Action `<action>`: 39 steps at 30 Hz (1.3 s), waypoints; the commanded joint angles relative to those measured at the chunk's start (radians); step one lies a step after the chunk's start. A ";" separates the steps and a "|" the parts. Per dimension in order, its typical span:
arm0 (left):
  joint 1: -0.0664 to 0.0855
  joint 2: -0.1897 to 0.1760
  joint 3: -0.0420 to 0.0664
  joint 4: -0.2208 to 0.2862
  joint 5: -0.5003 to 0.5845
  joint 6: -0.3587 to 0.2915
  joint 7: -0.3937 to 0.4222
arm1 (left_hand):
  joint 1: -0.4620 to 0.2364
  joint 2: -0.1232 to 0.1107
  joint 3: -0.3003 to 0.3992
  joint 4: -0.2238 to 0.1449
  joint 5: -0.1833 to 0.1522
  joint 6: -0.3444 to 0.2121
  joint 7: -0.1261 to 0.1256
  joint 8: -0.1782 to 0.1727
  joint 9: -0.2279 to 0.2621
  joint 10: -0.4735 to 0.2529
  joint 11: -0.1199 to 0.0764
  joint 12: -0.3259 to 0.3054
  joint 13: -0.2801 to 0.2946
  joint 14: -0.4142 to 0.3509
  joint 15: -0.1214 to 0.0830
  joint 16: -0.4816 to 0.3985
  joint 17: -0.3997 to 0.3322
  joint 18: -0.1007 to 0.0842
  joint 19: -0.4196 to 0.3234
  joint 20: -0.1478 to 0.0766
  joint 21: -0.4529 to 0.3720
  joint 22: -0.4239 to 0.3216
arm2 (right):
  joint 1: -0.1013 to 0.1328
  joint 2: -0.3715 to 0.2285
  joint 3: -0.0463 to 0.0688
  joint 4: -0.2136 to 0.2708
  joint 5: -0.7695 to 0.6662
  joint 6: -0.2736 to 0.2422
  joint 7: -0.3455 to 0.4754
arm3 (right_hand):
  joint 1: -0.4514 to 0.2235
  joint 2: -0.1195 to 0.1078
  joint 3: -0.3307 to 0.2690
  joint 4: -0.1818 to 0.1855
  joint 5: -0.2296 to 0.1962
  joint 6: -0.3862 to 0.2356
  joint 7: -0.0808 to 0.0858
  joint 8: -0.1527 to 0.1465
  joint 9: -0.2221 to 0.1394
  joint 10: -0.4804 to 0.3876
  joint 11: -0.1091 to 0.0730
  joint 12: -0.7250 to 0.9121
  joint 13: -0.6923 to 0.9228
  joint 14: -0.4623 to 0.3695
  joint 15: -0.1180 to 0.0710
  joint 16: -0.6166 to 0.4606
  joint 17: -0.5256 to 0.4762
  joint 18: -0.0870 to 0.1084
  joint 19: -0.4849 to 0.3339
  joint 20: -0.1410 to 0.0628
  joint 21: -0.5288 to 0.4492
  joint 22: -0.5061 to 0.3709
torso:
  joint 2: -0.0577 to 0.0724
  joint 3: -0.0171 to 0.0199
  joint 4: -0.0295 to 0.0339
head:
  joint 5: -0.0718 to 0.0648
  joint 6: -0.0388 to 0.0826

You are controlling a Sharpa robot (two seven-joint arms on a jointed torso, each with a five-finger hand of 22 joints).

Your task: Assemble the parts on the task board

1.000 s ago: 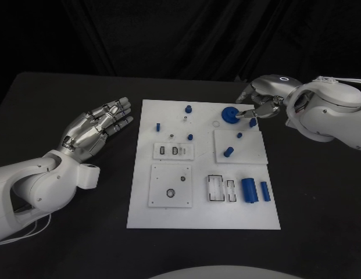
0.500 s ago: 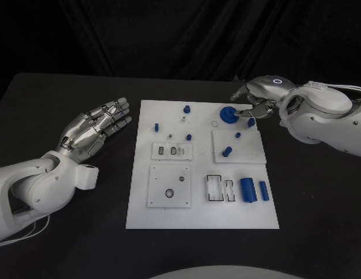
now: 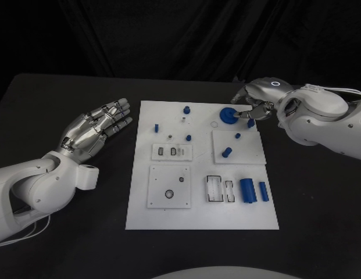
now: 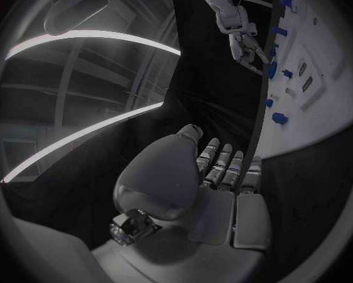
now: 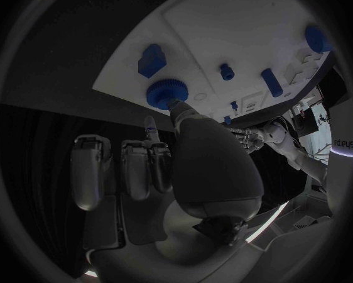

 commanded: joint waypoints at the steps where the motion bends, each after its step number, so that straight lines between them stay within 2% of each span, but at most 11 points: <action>1: -0.001 0.003 0.000 0.000 -0.001 0.021 0.213 | 0.010 0.000 0.009 0.000 0.001 0.000 0.004 0.003 0.000 -0.001 0.007 0.003 0.001 -0.002 0.004 -0.003 0.000 0.000 -0.007 0.003 -0.003 -0.001 | -0.004 0.001 0.001 0.001 -0.012 -0.015 -0.015 | -0.016 -0.001 -0.006 0.009 -0.020 0.011 0.005 0.003 0.003 0.102 0.009 0.003 0.263 0.105 0.006 0.002 0.263 -0.016 0.018 -0.001 0.003 0.203 | 0.000 -0.0004 -0.0004 | 0.001 -0.001; 6: -0.001 0.004 0.001 0.001 -0.001 0.023 0.213 | 0.010 0.000 0.009 0.000 0.001 0.000 0.004 0.003 0.000 -0.001 0.007 0.003 0.001 -0.002 0.004 -0.003 0.000 0.000 -0.007 0.003 -0.003 -0.001 | -0.006 0.002 0.001 0.002 -0.012 -0.018 -0.006 | -0.037 -0.003 -0.015 0.021 -0.036 0.018 0.011 0.003 0.006 0.102 0.015 0.003 0.263 0.105 0.011 0.002 0.263 -0.017 0.022 0.004 0.005 0.205 | 0.000 -0.0002 0.0000 | 0.001 0.000; 15: -0.002 0.005 0.001 -0.001 -0.001 0.024 0.210 | 0.010 0.001 0.013 -0.001 0.002 0.000 0.004 0.003 0.000 -0.001 0.008 0.003 0.001 -0.002 0.005 -0.002 0.000 0.000 -0.008 0.004 -0.003 -0.001 | -0.008 0.003 0.001 0.004 -0.012 -0.016 0.003 | -0.057 -0.004 -0.022 0.024 -0.056 0.024 0.015 0.003 0.008 0.102 0.019 0.003 0.263 0.105 0.015 0.002 0.263 -0.018 0.023 0.008 0.006 0.207 | 0.000 -0.0004 -0.0001 | 0.002 -0.002; 31: -0.002 0.005 0.001 -0.003 -0.001 0.026 0.205 | 0.010 0.002 0.017 -0.002 0.002 -0.001 0.005 0.003 0.000 -0.001 0.009 0.003 0.001 -0.001 0.006 -0.001 0.001 -0.001 -0.008 0.004 -0.004 -0.002 | -0.011 0.006 0.001 0.012 -0.012 0.014 -0.005 | -0.050 -0.011 -0.022 0.020 -0.077 0.037 0.017 0.006 0.013 0.102 0.021 0.003 0.263 0.105 0.016 0.002 0.263 -0.017 0.023 0.011 0.005 0.208 | 0.000 0.0002 -0.0012 | 0.002 -0.005; 39: -0.002 0.007 0.001 -0.005 -0.001 0.028 0.200 | 0.010 0.002 0.019 -0.002 0.002 -0.001 0.006 0.003 0.000 -0.001 0.010 0.004 0.001 -0.001 0.007 0.000 0.001 -0.001 -0.008 0.004 -0.004 -0.002 | -0.012 0.013 0.001 -0.009 -0.012 0.023 -0.006 | -0.047 -0.011 -0.021 0.019 -0.081 0.046 0.019 0.010 0.016 0.102 0.022 0.003 0.263 0.105 0.018 0.002 0.263 -0.016 0.020 0.012 0.001 0.205 | 0.000 0.0001 0.0000 | 0.001 -0.004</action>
